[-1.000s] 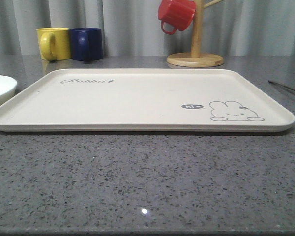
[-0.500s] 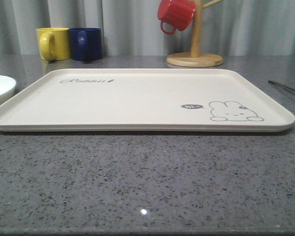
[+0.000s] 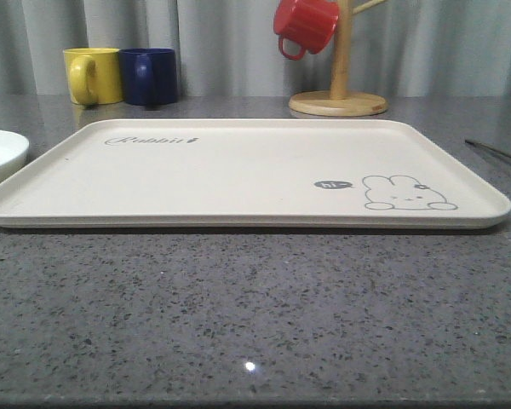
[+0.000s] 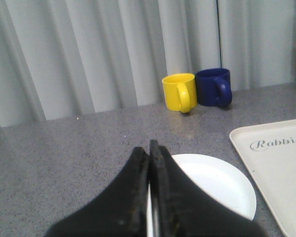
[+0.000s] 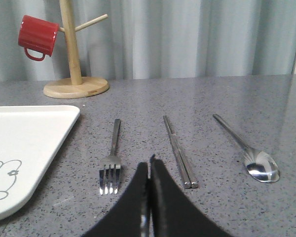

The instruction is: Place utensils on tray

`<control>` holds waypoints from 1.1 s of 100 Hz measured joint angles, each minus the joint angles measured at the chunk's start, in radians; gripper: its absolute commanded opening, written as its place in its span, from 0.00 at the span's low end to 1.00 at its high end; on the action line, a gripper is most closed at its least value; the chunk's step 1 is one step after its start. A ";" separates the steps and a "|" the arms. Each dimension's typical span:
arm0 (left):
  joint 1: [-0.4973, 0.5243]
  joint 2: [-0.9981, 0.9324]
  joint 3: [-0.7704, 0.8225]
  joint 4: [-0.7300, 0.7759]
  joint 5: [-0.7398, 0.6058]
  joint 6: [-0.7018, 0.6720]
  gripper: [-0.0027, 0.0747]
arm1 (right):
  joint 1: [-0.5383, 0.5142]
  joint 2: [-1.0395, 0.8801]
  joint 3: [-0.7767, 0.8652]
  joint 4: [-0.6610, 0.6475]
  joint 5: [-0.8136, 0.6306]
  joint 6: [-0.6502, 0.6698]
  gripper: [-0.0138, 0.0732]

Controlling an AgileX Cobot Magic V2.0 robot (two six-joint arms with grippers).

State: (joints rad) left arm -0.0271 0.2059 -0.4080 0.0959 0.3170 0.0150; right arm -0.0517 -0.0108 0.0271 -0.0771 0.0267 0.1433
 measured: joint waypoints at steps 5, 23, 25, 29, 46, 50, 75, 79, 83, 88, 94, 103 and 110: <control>0.000 0.046 -0.049 0.001 0.040 0.000 0.01 | 0.000 0.000 0.000 0.000 0.000 0.000 0.08; 0.000 0.254 -0.183 0.002 0.193 -0.046 0.05 | 0.000 0.000 0.000 0.000 0.000 0.000 0.08; 0.000 0.285 -0.197 0.002 0.205 -0.053 0.07 | 0.000 0.000 0.000 0.000 0.000 0.000 0.08; 0.000 0.323 -0.216 0.002 0.224 -0.060 0.14 | 0.000 0.000 0.000 0.000 0.000 0.000 0.08; 0.000 0.474 -0.271 -0.002 0.253 -0.075 0.59 | 0.000 0.000 0.000 0.000 0.000 0.000 0.08; 0.000 0.497 -0.282 -0.004 0.255 -0.080 0.66 | 0.000 0.000 0.000 0.000 0.000 0.000 0.08; 0.000 0.681 -0.415 -0.004 0.324 -0.169 0.70 | 0.000 0.000 0.000 0.000 0.000 0.000 0.08; 0.000 0.718 -0.447 -0.004 0.351 -0.176 0.70 | 0.000 0.000 0.000 0.000 0.000 0.000 0.08; 0.000 0.748 -0.474 -0.001 0.374 -0.183 0.70 | 0.000 0.000 0.000 0.000 0.000 0.000 0.08; 0.000 0.796 -0.519 0.008 0.407 -0.203 0.70 | 0.000 0.000 0.000 0.000 0.000 0.000 0.08; 0.000 0.842 -0.564 0.025 0.442 -0.229 0.70 | 0.000 0.000 0.000 0.000 0.000 0.000 0.08; 0.002 0.907 -0.624 0.053 0.495 -0.257 0.70 | 0.000 0.000 0.000 0.000 0.000 0.000 0.08; 0.021 0.959 -0.670 0.055 0.540 -0.266 0.70 | 0.000 0.000 0.000 0.000 0.000 0.000 0.08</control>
State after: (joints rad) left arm -0.0061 1.1647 -1.0780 0.1513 0.8566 -0.2511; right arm -0.0517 -0.0108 0.0271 -0.0771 0.0267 0.1433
